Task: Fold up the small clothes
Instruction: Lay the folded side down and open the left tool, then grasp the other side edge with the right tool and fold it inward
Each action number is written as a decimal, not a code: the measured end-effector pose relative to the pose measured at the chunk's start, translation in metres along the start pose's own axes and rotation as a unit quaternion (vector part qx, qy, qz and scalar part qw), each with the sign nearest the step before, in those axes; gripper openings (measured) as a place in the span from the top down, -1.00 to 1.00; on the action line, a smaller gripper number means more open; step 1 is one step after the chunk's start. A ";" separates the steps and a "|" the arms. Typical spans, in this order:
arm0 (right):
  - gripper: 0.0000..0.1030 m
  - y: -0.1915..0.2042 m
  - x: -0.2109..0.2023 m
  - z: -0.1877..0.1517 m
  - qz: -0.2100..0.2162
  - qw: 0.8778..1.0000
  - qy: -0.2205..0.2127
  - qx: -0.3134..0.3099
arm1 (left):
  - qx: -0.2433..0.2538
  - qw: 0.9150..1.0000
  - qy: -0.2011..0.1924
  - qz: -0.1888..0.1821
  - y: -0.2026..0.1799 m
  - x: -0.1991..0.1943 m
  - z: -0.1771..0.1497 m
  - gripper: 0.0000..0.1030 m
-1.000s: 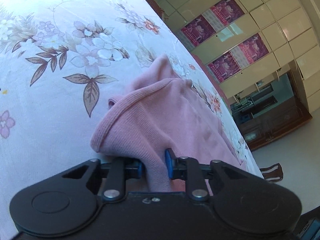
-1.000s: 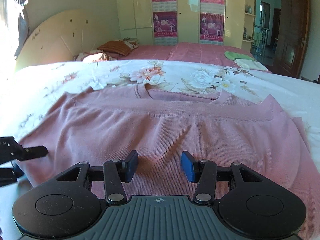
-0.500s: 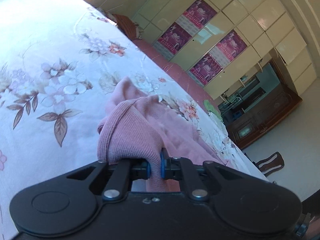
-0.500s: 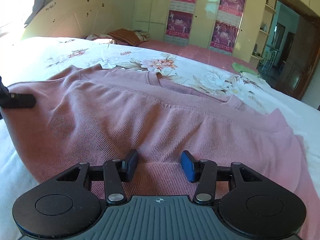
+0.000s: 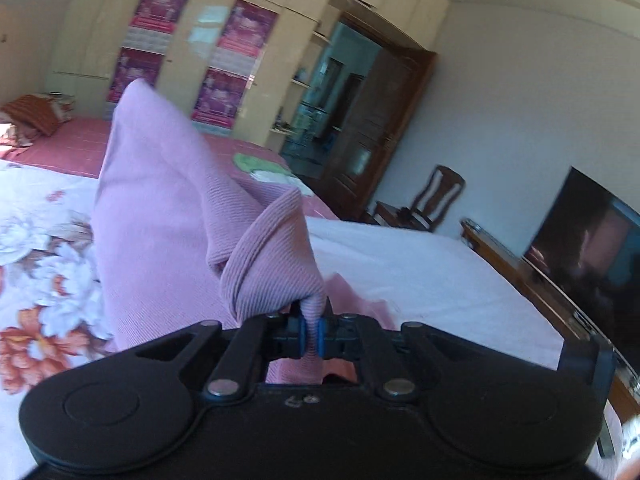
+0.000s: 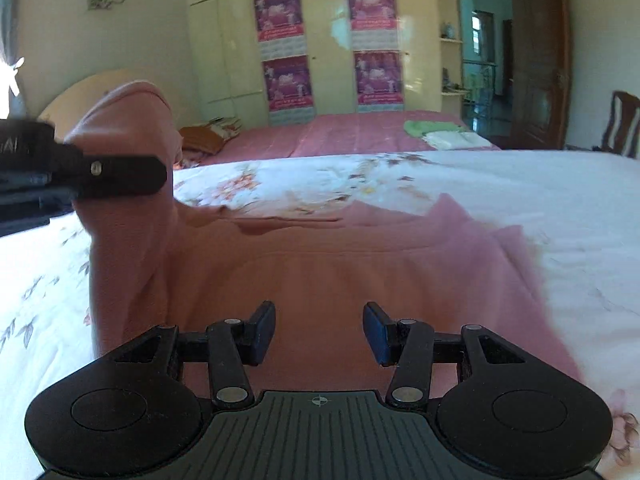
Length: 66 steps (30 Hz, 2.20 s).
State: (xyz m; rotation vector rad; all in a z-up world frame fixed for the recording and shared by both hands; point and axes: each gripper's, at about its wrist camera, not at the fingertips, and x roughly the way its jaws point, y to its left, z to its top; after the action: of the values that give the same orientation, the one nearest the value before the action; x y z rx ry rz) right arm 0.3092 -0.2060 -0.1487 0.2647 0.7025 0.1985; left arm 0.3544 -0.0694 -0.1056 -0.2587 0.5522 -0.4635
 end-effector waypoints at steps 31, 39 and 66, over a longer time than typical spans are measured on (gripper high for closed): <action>-0.73 -0.091 -0.037 0.008 0.078 0.974 0.066 0.200 | -0.006 0.990 0.056 0.126 0.023 0.009 -0.028 -0.28; 0.65 -0.085 -0.019 0.013 0.045 0.984 0.085 0.151 | -0.006 0.988 0.075 0.133 0.020 0.017 -0.043 -0.37; 0.46 -0.115 -0.069 0.019 -0.006 0.995 0.049 0.090 | -0.042 0.987 0.116 0.100 0.008 0.013 -0.044 -0.34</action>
State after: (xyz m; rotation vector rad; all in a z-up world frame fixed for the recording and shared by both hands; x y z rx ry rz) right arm 0.2807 -0.3369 -0.1277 0.4252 0.8206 0.1383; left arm 0.3421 -0.0741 -0.1505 -0.2291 0.8180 -0.2765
